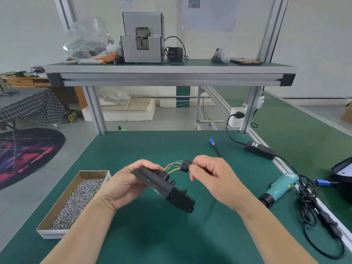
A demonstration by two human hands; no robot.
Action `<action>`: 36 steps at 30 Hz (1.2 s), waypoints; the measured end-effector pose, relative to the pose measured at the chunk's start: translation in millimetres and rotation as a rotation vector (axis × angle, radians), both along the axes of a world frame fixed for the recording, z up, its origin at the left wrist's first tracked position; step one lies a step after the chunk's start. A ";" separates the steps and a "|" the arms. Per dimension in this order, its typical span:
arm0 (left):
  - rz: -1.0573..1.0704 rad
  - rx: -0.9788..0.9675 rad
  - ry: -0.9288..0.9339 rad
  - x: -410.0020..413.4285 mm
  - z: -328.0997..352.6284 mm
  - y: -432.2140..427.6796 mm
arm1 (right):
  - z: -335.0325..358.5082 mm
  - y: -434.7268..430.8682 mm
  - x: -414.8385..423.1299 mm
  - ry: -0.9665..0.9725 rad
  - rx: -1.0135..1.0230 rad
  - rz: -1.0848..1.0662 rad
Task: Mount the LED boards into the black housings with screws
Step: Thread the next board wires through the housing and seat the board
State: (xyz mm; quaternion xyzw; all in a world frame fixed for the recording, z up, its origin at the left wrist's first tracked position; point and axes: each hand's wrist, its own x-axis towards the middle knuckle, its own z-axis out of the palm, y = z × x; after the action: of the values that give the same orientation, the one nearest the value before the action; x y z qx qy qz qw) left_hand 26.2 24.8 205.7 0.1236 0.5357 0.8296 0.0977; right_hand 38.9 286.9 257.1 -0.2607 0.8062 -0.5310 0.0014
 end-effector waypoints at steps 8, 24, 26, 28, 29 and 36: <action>0.166 -0.686 0.405 20.3 76.9 20.7 | 16.4 -20.3 -14.3 -0.051 0.185 -0.082; 0.033 -1.097 0.311 21.9 80.7 65.2 | 49.9 -33.0 -9.0 0.364 0.202 -0.256; -0.016 -1.087 0.276 24.5 80.5 63.2 | 52.8 -29.2 -11.2 0.401 0.141 -0.287; -0.073 -1.058 0.264 26.2 80.6 60.9 | 55.4 -26.7 -13.0 0.433 0.098 -0.291; -0.103 -1.036 0.259 26.6 80.8 59.7 | 55.6 -26.6 -13.5 0.447 0.090 -0.287; -0.134 -0.547 0.194 33.1 76.9 53.6 | 52.6 -28.1 -15.9 0.191 -0.418 -0.346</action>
State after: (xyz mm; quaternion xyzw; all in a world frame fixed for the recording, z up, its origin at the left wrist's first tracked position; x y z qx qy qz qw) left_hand 59.3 78.4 282.6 0.2064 0.7368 0.6306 0.1301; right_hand 23.0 258.8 309.7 -0.1626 0.7082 -0.6511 -0.2191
